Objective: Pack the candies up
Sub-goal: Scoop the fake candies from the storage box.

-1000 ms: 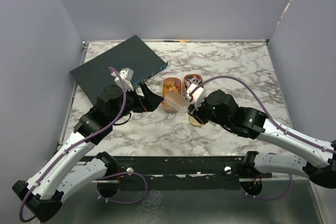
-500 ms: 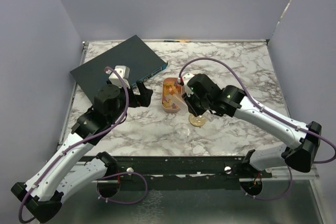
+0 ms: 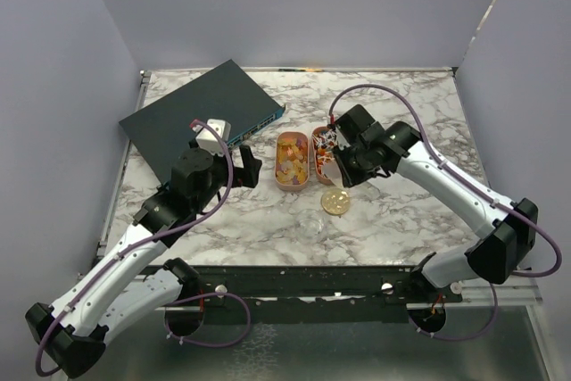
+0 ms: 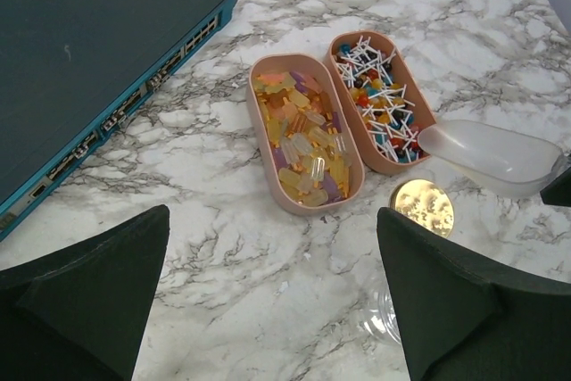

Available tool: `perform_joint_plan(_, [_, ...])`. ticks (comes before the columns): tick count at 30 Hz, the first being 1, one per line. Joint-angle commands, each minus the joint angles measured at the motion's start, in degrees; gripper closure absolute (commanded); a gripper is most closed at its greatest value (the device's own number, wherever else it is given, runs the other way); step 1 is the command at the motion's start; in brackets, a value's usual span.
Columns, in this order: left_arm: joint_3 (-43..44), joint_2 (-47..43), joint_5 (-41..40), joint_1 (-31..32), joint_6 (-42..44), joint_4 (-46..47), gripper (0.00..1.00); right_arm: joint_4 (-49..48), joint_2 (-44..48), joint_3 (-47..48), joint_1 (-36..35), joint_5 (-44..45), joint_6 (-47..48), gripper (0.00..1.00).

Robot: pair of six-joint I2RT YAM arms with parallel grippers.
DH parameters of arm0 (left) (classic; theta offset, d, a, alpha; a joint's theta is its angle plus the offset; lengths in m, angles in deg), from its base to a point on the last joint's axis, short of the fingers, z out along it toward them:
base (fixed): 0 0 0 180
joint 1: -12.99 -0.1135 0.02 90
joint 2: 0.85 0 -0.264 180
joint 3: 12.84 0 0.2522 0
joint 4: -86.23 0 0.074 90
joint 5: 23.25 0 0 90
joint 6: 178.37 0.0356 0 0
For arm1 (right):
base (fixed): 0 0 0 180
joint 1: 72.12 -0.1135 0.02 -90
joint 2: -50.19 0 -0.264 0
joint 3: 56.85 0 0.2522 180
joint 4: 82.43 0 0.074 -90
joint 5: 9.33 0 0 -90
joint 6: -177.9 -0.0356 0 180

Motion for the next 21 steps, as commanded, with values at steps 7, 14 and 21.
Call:
perform_joint_plan(7, [-1.99, -1.62, 1.89, -0.08, 1.82, 1.2, 0.01, 4.65, -5.24, 2.31, 5.39, -2.35, -1.71, 1.0])
perform_joint_plan(14, [-2.16, -2.98, 1.86, 0.05, 2.12, 1.07, 0.01, 4.87, -10.18, 4.19, 6.57, -2.29, -1.86, 0.99])
perform_joint_plan(21, [-2.25, -4.35, 1.25, 1.17, 2.34, 0.71, 0.01, 5.69, -14.55, 7.3, 7.11, -2.42, -1.67, 1.0])
